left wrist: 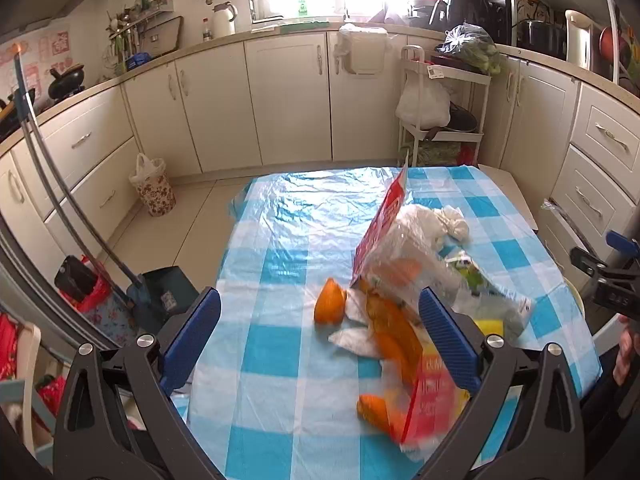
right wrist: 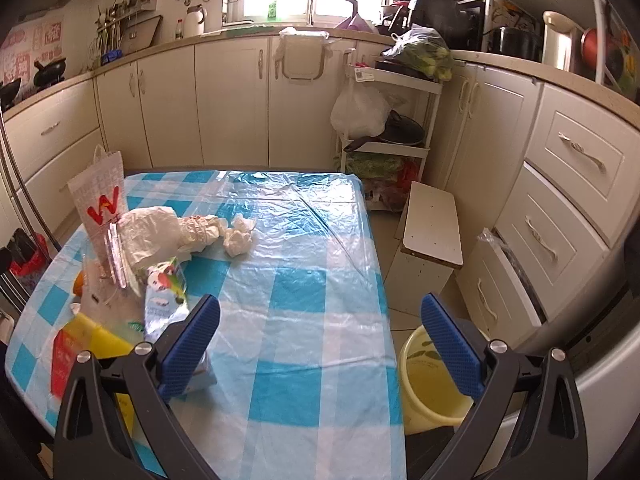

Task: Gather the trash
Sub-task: 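Move both tools over the table toward the pile of trash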

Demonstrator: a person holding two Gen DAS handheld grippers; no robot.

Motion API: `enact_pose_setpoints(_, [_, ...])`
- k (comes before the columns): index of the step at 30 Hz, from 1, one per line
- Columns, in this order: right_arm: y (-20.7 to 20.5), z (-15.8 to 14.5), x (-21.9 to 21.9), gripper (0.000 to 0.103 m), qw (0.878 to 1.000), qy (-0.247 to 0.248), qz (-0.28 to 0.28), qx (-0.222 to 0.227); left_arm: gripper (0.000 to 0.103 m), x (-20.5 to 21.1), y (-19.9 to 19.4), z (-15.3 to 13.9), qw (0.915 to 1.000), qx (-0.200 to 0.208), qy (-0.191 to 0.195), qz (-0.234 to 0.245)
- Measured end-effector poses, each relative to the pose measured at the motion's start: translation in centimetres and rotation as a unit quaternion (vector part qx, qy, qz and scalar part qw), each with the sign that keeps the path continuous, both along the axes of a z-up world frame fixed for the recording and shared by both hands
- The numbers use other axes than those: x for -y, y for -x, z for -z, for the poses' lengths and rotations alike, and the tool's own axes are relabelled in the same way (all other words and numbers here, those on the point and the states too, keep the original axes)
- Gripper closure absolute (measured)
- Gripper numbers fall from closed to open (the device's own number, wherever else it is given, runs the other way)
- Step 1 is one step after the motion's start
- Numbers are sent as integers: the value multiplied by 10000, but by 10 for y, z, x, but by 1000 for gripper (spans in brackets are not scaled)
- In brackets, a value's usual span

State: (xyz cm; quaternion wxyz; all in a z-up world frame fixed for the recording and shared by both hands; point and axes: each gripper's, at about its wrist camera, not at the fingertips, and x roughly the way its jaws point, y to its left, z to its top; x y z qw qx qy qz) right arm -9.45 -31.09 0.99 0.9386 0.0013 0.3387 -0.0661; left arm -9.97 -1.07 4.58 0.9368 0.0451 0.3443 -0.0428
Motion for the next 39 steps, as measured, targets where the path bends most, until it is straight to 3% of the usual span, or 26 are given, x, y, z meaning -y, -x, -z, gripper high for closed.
enact_pose_setpoints(3, [24,-6,0,6,9989,-399,6,231,7,-7,13,4,10000,-14,16,-57])
enact_pose_setpoints(7, [42,-10,-12,6,9988,-184,-134,424,7,-13,27,4,9999,60,36,-132])
enact_pose_setpoints(14, [54,-12,-16,6,9972,-304,-211,649,7,-16,40,6,9998,129,-11,-149])
enact_pose_setpoints(39, [52,-12,-24,6,9978,-141,-306,576,7,-10,43,13,9998,172,-55,51])
